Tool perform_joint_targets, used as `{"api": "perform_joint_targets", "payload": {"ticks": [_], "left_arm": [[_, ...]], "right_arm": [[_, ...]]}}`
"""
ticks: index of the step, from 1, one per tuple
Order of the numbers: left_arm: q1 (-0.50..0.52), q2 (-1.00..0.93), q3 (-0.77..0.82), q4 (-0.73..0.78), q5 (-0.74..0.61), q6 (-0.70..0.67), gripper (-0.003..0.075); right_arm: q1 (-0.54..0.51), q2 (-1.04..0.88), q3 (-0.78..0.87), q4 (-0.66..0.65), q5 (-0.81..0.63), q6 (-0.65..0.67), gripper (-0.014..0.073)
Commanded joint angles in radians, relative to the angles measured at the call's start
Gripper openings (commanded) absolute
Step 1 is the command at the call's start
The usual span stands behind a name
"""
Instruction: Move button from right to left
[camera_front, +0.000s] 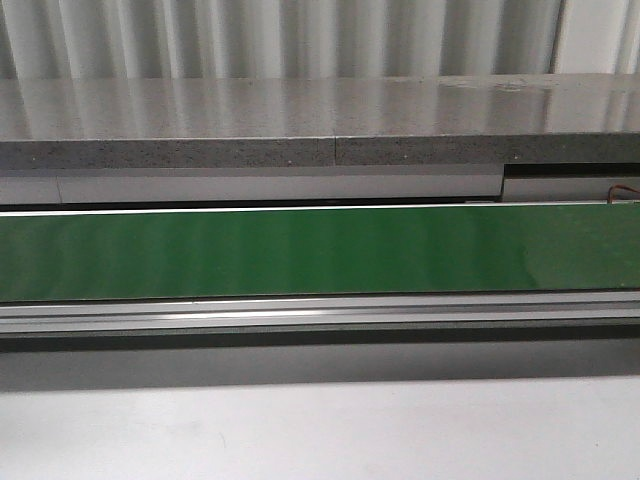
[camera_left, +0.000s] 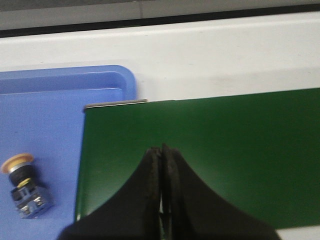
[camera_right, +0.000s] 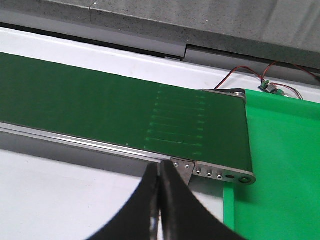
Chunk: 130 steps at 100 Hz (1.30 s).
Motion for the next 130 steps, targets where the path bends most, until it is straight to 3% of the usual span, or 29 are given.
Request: {"api": "perform_joint_targets", "payload": {"ticks": [1, 37, 83, 130], "left_arm": [[-0.065, -0.071, 0.025, -0.013, -0.108, 0.002, -0.002], [-0.224, -0.379, 0.237, -0.019, -0.24, 0.002, -0.002], [-0.226, -0.819, 0.394, -0.037, -0.259, 0.002, -0.002], [-0.226, -0.96, 0.57, -0.037, -0.34, 0.002, -0.002]], "right_arm": [[0.001, 0.01, -0.022, -0.001, -0.076, -0.007, -0.0066], [0.001, 0.01, -0.022, -0.001, -0.076, -0.007, -0.0066], [0.001, 0.01, -0.022, -0.001, -0.076, -0.007, -0.0066], [0.001, 0.01, -0.022, -0.001, -0.076, -0.007, -0.0066]]}}
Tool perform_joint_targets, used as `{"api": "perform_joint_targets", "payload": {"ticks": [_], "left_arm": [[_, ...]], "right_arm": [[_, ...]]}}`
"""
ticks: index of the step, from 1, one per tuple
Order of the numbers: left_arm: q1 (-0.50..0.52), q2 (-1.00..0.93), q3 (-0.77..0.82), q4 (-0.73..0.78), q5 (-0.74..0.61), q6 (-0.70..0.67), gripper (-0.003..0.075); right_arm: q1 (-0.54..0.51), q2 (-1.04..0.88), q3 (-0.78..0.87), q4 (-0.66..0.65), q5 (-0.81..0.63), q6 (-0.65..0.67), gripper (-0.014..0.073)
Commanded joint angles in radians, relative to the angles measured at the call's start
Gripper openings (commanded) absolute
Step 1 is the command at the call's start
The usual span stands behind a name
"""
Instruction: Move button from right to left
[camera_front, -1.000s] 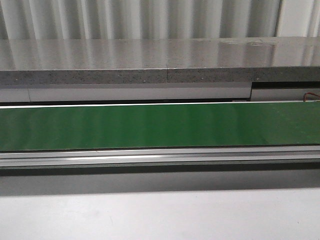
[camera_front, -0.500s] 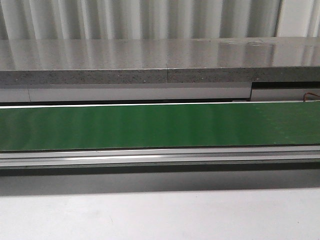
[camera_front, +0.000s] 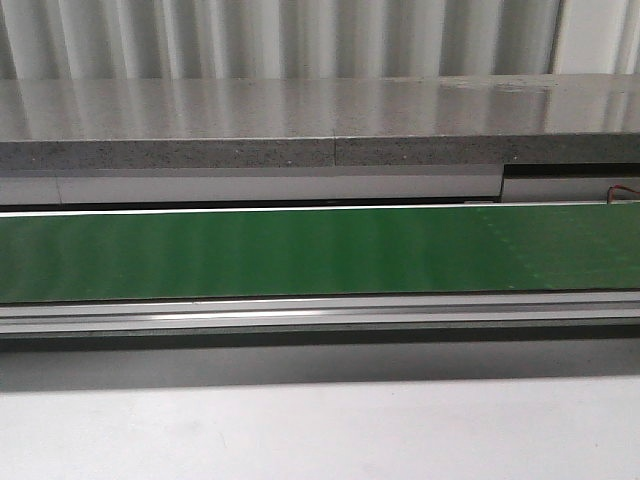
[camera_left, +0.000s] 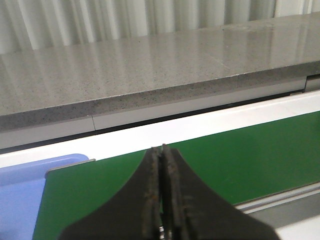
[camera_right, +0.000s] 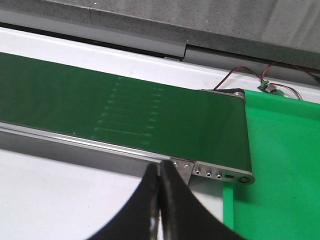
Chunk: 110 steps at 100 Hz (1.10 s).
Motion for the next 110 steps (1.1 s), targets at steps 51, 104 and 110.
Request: {"api": "perform_joint_targets", "payload": {"ticks": [51, 104, 110], "left_arm": [[0.132, -0.113, 0.17, 0.061, -0.208, -0.06, -0.002], [0.132, -0.159, 0.317, 0.078, -0.193, -0.068, -0.002], [0.132, -0.159, 0.317, 0.078, -0.193, -0.068, -0.002]], "right_arm": [[0.001, 0.01, -0.022, -0.001, -0.076, -0.004, -0.0066], [0.001, 0.011, -0.022, -0.001, -0.077, -0.004, -0.0066], [0.001, 0.011, -0.022, -0.001, -0.077, -0.004, -0.0066]]}}
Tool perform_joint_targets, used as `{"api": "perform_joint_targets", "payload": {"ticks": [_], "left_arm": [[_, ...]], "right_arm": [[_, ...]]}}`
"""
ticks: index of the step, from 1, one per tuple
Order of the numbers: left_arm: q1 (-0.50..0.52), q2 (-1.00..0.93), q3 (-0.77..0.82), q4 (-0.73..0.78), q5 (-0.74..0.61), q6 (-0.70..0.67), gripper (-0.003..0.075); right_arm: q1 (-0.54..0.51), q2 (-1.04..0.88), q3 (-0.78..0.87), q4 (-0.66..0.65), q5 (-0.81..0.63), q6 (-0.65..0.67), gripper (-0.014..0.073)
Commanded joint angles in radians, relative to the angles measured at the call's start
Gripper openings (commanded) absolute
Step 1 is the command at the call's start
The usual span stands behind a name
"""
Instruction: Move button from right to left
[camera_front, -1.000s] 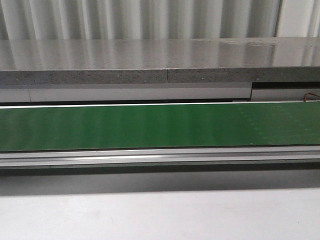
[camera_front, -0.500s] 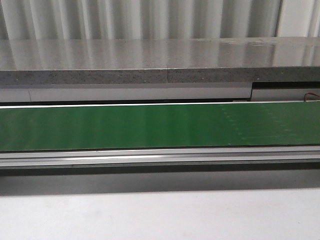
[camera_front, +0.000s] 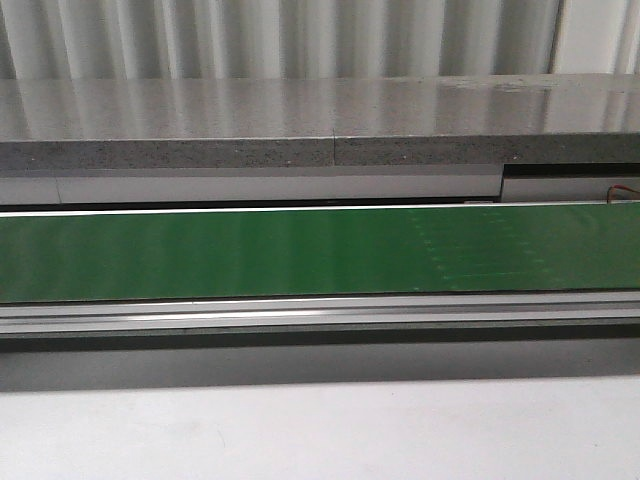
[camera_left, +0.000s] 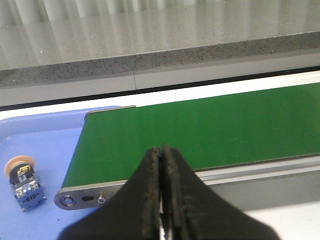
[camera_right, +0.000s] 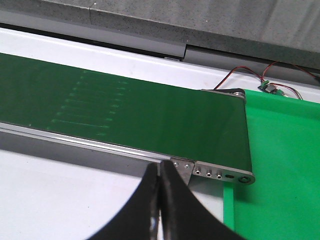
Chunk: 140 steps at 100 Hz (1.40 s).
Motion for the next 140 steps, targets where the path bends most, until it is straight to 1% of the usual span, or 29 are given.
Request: {"api": "perform_joint_targets", "payload": {"ticks": [1, 72, 79, 84, 98, 104, 110, 117, 128, 137, 140], "left_arm": [[0.002, -0.032, 0.039, -0.001, -0.07, -0.01, -0.002], [0.002, -0.032, 0.039, -0.001, -0.07, -0.01, -0.002], [0.002, -0.032, 0.039, -0.001, -0.07, -0.01, -0.002], [0.002, -0.032, 0.039, -0.001, -0.07, -0.01, -0.002], [0.002, -0.032, 0.039, -0.001, -0.07, -0.01, -0.002], [0.002, -0.032, 0.039, -0.001, -0.07, -0.01, -0.002], [0.002, -0.032, 0.039, -0.001, -0.07, -0.01, -0.002], [0.002, -0.032, 0.039, -0.001, -0.07, -0.01, -0.002], [0.002, -0.032, 0.039, -0.001, -0.07, -0.01, -0.002], [0.002, -0.032, 0.039, -0.001, -0.07, -0.01, -0.002], [0.002, -0.032, 0.039, -0.001, -0.07, -0.01, -0.002]], "right_arm": [[0.001, 0.013, -0.022, -0.001, -0.077, -0.007, -0.0066], [0.001, 0.013, -0.021, -0.008, -0.085, -0.007, -0.0066], [-0.006, 0.013, -0.006, -0.029, -0.14, -0.007, -0.0066], [-0.017, 0.013, 0.018, -0.037, -0.204, -0.004, -0.0066], [-0.051, 0.012, 0.14, -0.047, -0.476, 0.004, -0.0066], [-0.064, 0.012, 0.2, -0.074, -0.609, 0.022, -0.0066], [-0.073, 0.009, 0.267, -0.115, -0.728, 0.058, -0.0066], [-0.077, -0.011, 0.336, -0.158, -0.819, 0.119, -0.0066], [-0.077, -0.076, 0.424, -0.19, -0.875, 0.147, -0.0066], [-0.077, -0.131, 0.496, -0.186, -0.875, 0.147, -0.0066], [-0.077, -0.157, 0.495, -0.186, -0.831, 0.148, -0.0066]]}}
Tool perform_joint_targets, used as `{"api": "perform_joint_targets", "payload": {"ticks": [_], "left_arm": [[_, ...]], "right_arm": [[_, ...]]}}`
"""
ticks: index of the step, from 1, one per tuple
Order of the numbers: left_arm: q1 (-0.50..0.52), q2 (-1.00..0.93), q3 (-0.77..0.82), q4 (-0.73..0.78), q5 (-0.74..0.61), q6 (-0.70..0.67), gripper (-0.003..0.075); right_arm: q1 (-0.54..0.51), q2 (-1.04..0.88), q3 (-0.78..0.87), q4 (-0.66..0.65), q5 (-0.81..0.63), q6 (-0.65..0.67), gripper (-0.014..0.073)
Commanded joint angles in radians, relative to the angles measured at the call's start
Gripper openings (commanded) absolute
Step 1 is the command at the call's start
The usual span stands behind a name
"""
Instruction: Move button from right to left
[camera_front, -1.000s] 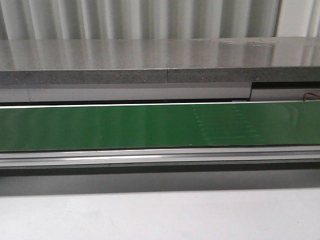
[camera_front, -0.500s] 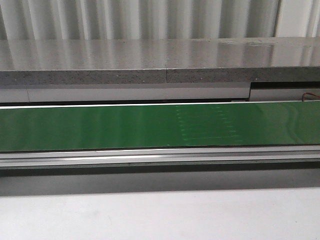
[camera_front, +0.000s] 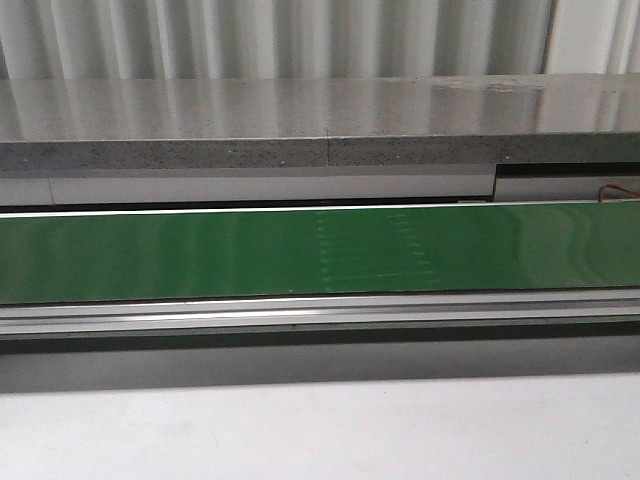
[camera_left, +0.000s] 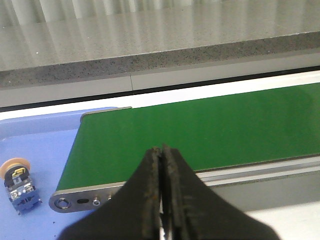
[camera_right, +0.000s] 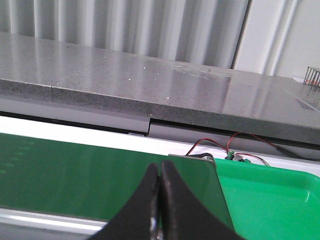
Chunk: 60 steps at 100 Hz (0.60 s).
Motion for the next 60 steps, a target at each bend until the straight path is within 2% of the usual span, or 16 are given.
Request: {"api": "perform_joint_targets", "payload": {"ticks": [1, 10, 22, 60], "left_arm": [[0.002, -0.032, 0.039, -0.001, -0.07, -0.01, -0.002], [0.002, -0.032, 0.039, -0.001, -0.07, -0.01, -0.002], [0.002, -0.032, 0.039, -0.001, -0.07, -0.01, -0.002], [0.002, -0.032, 0.039, -0.001, -0.07, -0.01, -0.002]], "right_arm": [[-0.007, -0.045, 0.006, -0.019, -0.026, 0.012, -0.0066], [-0.011, -0.113, 0.007, -0.02, 0.031, 0.012, -0.0066], [-0.017, -0.109, 0.007, -0.018, 0.053, 0.012, -0.0066], [-0.017, -0.109, 0.007, -0.015, 0.06, 0.012, -0.0066]]}}
